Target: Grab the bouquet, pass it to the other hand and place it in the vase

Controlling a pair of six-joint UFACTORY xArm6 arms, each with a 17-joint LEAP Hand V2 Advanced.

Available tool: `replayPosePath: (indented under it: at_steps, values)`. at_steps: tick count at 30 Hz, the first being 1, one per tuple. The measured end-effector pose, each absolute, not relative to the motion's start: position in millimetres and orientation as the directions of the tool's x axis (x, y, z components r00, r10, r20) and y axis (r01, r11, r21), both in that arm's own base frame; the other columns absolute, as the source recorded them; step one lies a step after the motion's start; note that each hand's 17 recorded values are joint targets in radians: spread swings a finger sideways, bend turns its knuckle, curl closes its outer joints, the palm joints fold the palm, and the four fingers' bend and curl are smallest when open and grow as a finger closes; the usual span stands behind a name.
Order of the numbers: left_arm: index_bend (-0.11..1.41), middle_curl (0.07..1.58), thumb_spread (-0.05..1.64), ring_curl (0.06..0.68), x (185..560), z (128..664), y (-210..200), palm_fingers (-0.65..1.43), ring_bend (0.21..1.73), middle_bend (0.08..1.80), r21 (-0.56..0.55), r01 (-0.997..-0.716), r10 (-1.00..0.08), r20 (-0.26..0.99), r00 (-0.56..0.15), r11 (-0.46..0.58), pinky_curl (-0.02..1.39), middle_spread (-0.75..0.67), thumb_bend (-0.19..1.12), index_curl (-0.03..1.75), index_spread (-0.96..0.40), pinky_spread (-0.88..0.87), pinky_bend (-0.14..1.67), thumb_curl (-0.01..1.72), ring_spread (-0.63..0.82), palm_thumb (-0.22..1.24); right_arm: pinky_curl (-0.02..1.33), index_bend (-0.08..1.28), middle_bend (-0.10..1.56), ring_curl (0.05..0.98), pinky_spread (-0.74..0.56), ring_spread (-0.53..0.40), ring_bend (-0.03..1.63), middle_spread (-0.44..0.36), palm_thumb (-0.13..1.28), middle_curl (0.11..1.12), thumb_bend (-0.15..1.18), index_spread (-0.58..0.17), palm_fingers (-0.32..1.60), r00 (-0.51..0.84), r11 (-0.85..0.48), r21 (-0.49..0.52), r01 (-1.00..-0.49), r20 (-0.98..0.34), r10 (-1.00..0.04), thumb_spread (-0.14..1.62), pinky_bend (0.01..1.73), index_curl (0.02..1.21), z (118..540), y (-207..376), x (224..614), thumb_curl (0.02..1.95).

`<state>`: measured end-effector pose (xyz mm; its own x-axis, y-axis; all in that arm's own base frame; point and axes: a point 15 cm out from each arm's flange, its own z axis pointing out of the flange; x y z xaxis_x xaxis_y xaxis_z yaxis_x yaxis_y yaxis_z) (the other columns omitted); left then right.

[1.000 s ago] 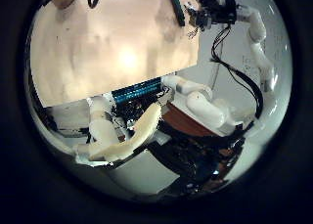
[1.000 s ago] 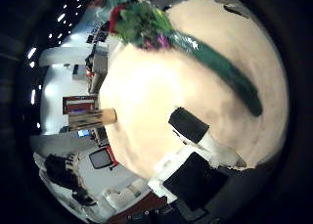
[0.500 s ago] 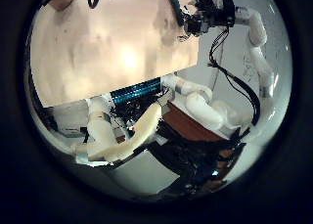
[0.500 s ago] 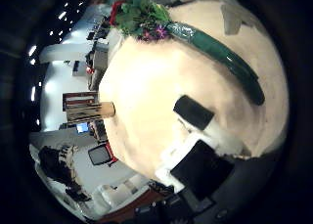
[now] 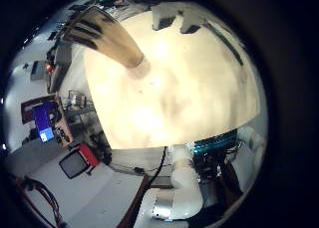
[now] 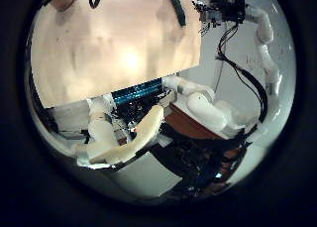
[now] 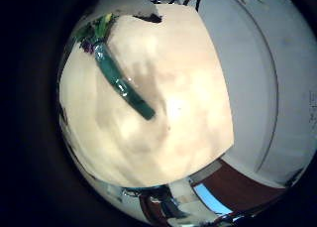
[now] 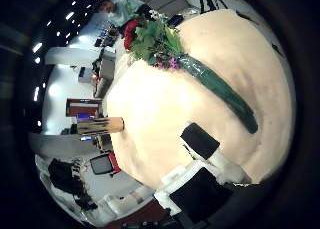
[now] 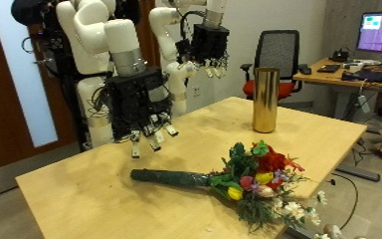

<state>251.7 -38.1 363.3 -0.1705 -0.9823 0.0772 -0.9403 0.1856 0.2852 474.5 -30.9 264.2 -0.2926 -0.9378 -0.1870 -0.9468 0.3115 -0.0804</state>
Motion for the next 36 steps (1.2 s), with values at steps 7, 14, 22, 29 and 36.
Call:
replayPosePath:
  at_steps: [7,14,22,29,36]
  values:
    - [0.19,0.29,0.95,0.198,255.0,363.3,-38.0,0.16,0.41,0.18,0.284,-0.942,-0.983,0.076,-0.167,0.182,0.28,0.38,-0.03,0.39,0.16,0.52,0.19,0.30,0.54,0.35,0.29,0.12,0.25,0.232,0.43,0.201,0.74,0.213,0.57,0.39,-0.03,-0.204,-0.01,-0.316,0.324,-0.019,-0.946,-0.185,-0.931,1.09,0.93,0.22,231.8,-31.8,490.5,0.37]
    - [0.19,0.28,0.95,0.202,256.5,361.8,-38.0,0.15,0.40,0.18,0.289,-0.940,-0.983,0.077,-0.164,0.180,0.28,0.38,-0.03,0.39,0.16,0.53,0.19,0.30,0.54,0.35,0.28,0.13,0.27,0.222,0.43,0.219,0.72,0.229,0.55,0.37,-0.03,-0.170,-0.02,-0.321,0.325,0.008,-0.946,-0.178,-0.930,1.07,0.94,0.21,219.7,-26.2,484.5,0.36]
    - [0.18,0.29,0.95,0.200,263.5,360.6,-40.5,0.17,0.40,0.20,0.294,-0.938,-0.982,0.079,-0.170,0.186,0.28,0.39,-0.03,0.39,0.16,0.53,0.18,0.30,0.55,0.35,0.23,0.14,0.34,0.213,0.41,0.220,0.68,0.242,0.53,0.36,-0.03,-0.133,0.03,-0.309,0.319,-0.034,-0.947,-0.171,-0.935,1.06,0.82,0.22,203.3,-25.3,502.5,0.35]
    - [0.18,0.30,0.95,0.202,262.4,360.3,-40.3,0.17,0.40,0.19,0.296,-0.936,-0.982,0.078,-0.172,0.188,0.27,0.37,-0.03,0.38,0.17,0.52,0.19,0.30,0.55,0.35,0.21,0.16,0.36,0.213,0.35,0.206,0.67,0.222,0.55,0.36,-0.02,-0.083,0.06,-0.315,0.318,0.007,-0.948,-0.163,-0.935,1.06,0.72,0.24,181.5,-21.7,493.0,0.36]
    - [0.19,0.30,0.95,0.201,265.0,359.7,-40.0,0.16,0.40,0.19,0.298,-0.936,-0.982,0.078,-0.172,0.187,0.27,0.38,-0.03,0.38,0.16,0.53,0.19,0.30,0.54,0.35,0.21,0.15,0.35,0.212,0.33,0.199,0.66,0.214,0.56,0.35,-0.02,-0.068,0.09,-0.319,0.317,0.039,-0.948,-0.150,-0.936,1.05,0.67,0.25,165.3,-18.7,489.5,0.36]
